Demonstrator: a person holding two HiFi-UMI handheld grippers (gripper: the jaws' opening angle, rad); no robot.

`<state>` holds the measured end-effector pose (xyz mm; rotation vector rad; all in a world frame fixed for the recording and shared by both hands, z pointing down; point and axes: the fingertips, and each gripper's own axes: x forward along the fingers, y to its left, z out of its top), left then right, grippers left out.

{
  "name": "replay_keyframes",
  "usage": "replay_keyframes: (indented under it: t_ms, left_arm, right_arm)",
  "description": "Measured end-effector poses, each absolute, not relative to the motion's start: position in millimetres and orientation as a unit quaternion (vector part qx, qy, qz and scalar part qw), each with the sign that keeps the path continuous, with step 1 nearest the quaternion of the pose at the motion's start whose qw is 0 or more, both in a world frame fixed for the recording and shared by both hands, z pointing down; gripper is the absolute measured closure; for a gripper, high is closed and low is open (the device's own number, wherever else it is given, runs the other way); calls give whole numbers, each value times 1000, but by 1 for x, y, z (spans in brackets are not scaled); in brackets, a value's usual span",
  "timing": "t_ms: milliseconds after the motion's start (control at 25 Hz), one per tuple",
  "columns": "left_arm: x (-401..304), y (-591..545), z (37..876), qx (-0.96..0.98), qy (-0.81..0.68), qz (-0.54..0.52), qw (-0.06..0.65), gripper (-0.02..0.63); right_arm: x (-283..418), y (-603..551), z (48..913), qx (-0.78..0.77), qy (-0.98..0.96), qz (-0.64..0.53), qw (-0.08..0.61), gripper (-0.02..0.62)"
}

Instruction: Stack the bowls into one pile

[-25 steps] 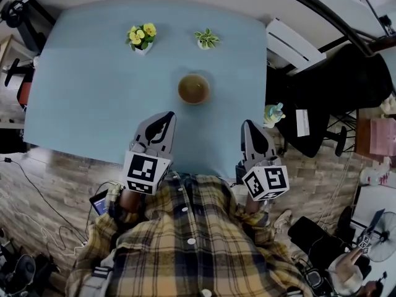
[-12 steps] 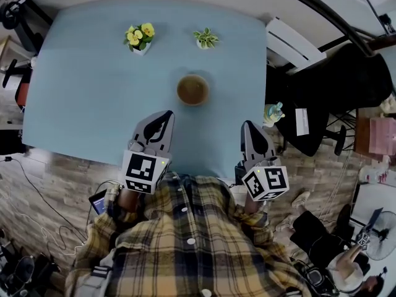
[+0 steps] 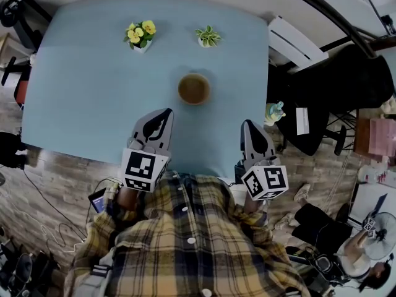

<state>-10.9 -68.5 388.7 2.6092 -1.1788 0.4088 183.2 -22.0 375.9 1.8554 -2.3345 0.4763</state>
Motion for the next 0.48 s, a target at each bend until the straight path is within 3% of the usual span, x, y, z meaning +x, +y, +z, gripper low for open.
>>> replay_keyframes:
  t_ms: [480]
  left_arm:
    - [-11, -79, 393, 894, -405, 144, 127, 615]
  right_arm:
    - [186, -31, 379, 616, -769, 161, 66, 594]
